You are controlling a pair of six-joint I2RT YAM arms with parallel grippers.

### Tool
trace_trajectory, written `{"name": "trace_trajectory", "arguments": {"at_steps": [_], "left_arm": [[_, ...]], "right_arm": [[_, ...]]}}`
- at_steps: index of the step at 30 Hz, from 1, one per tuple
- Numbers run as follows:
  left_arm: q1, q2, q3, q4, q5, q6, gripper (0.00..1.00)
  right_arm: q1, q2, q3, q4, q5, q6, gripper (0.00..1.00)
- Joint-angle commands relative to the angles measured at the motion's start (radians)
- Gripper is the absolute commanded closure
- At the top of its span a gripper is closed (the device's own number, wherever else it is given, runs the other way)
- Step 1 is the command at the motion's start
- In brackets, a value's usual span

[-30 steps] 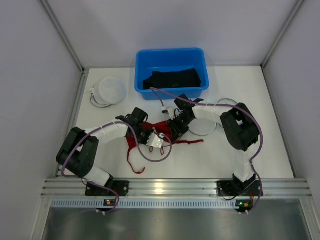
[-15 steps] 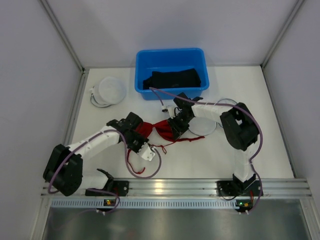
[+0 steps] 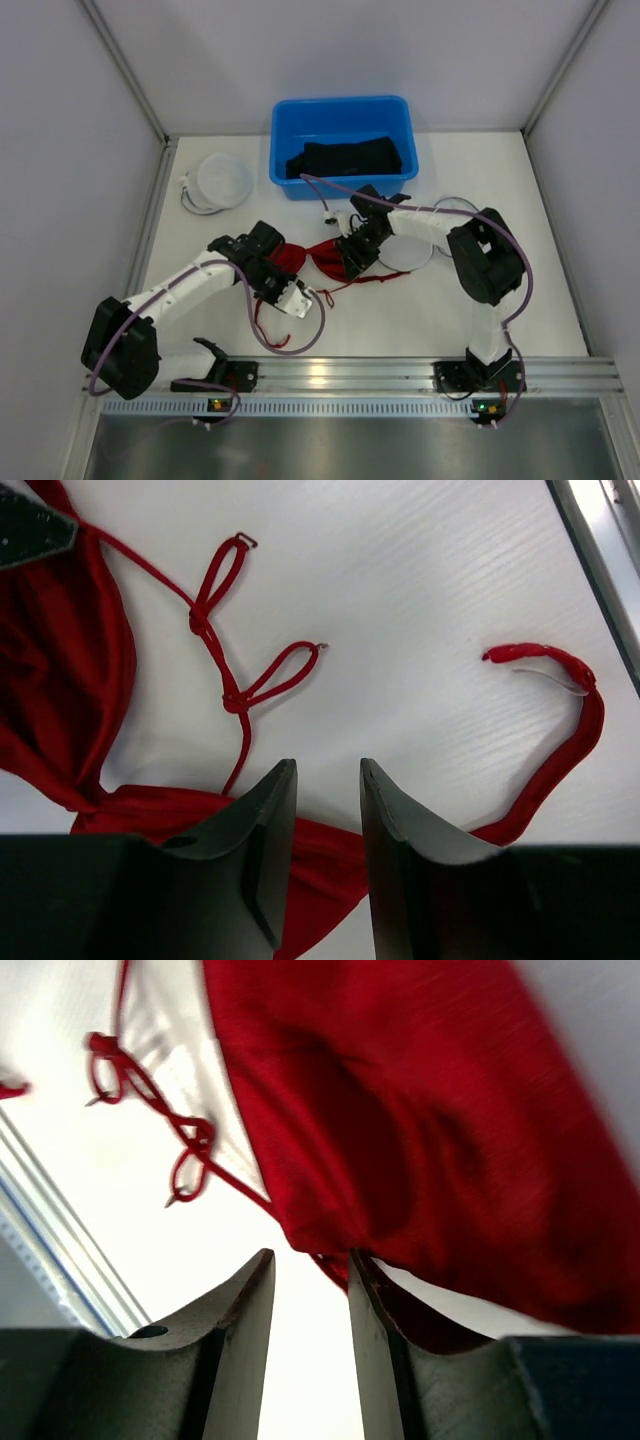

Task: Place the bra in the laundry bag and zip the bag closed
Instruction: Adjust the bra at the center of the board.

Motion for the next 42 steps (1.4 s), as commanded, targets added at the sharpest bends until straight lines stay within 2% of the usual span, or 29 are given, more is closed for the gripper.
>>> {"name": "trace_trajectory", "arguments": {"at_steps": [1, 6, 11, 19, 25, 29, 30, 36, 38, 42], "left_arm": [[-0.037, -0.025, 0.021, 0.008, 0.075, -0.04, 0.62], [-0.124, -0.015, -0.004, 0.118, -0.018, -0.037, 0.55], [-0.201, 0.026, -0.016, 0.249, -0.103, 0.009, 0.53], [-0.228, 0.147, -0.021, 0.249, -0.144, 0.139, 0.56], [-0.234, 0.227, -0.03, 0.249, -0.153, 0.17, 0.6], [-0.234, 0.262, -0.025, 0.251, -0.16, 0.172, 0.66], [-0.232, 0.264, -0.024, 0.252, -0.15, 0.166, 0.74], [-0.231, 0.21, 0.007, 0.251, -0.1, 0.045, 1.0], [-0.226, 0.178, 0.024, 0.246, -0.072, -0.015, 1.0], [-0.194, 0.141, 0.109, 0.231, 0.004, -0.243, 1.0]], "right_arm": [[-0.006, -0.11, 0.015, 0.013, -0.098, -0.001, 0.63], [-0.006, -0.124, 0.029, 0.012, -0.159, 0.037, 0.63], [-0.005, -0.085, 0.026, -0.005, -0.164, 0.022, 0.66], [-0.003, -0.033, 0.01, -0.016, -0.134, -0.001, 0.68], [0.003, -0.003, -0.01, -0.004, -0.095, -0.015, 0.69], [0.003, 0.028, -0.016, 0.007, -0.074, -0.016, 0.69], [0.003, 0.03, -0.017, 0.009, -0.069, -0.019, 0.69], [0.003, 0.028, -0.024, 0.015, -0.046, -0.029, 0.7], [0.003, 0.025, -0.027, 0.015, -0.043, -0.029, 0.7], [0.003, 0.017, -0.033, 0.016, -0.037, -0.032, 0.7]]}}
